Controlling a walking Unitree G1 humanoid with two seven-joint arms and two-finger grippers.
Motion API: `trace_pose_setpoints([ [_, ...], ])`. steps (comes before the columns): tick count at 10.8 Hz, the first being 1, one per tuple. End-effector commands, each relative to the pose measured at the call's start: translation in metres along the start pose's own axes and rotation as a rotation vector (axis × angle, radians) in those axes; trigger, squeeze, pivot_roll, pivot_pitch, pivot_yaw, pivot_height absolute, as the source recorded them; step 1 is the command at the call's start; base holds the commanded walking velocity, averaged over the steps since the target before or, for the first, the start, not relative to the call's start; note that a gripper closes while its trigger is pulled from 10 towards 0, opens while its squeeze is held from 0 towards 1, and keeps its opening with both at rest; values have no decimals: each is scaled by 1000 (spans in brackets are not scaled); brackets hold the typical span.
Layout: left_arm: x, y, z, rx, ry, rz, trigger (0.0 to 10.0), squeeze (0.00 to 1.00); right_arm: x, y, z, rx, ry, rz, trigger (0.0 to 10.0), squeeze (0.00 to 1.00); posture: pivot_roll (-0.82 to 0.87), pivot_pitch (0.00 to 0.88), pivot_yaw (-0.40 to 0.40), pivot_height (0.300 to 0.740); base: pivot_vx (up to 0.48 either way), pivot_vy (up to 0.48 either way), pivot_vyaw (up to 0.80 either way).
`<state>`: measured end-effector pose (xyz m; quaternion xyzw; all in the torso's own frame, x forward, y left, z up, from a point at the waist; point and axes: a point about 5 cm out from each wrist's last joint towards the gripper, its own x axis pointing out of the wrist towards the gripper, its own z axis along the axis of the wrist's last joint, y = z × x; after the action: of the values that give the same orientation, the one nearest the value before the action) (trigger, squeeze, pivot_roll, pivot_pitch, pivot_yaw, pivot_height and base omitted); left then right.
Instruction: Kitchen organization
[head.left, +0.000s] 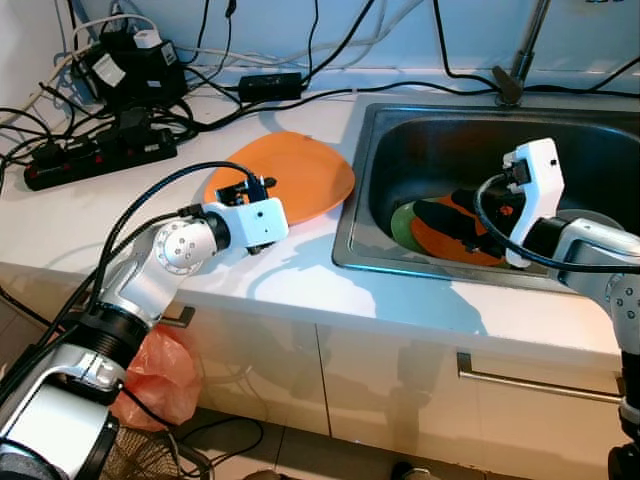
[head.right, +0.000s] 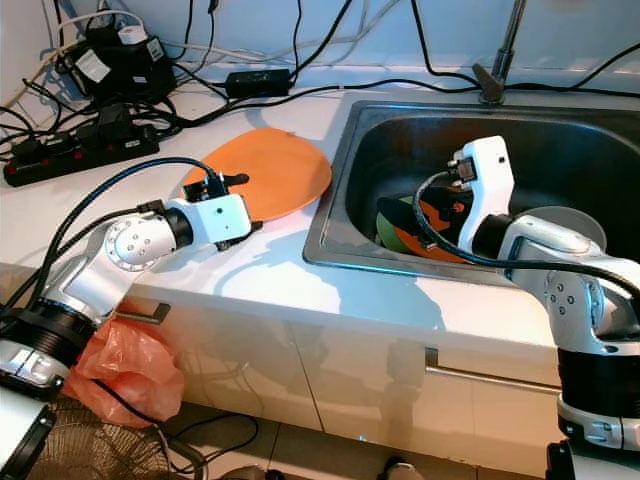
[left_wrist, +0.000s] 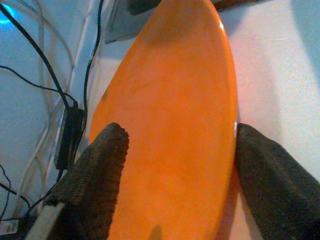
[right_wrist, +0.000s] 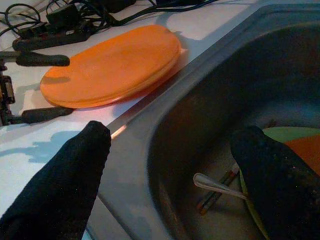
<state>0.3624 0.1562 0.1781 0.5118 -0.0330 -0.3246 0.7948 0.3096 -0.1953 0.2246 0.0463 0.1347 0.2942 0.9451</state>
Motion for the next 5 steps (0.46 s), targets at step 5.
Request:
trace_pose_setpoints([
  [5,0,-26,-20,-9,83,-122,0,0,3,7,6,-12,-16,22,10000,0,77,87,100,740,0,0,0],
])
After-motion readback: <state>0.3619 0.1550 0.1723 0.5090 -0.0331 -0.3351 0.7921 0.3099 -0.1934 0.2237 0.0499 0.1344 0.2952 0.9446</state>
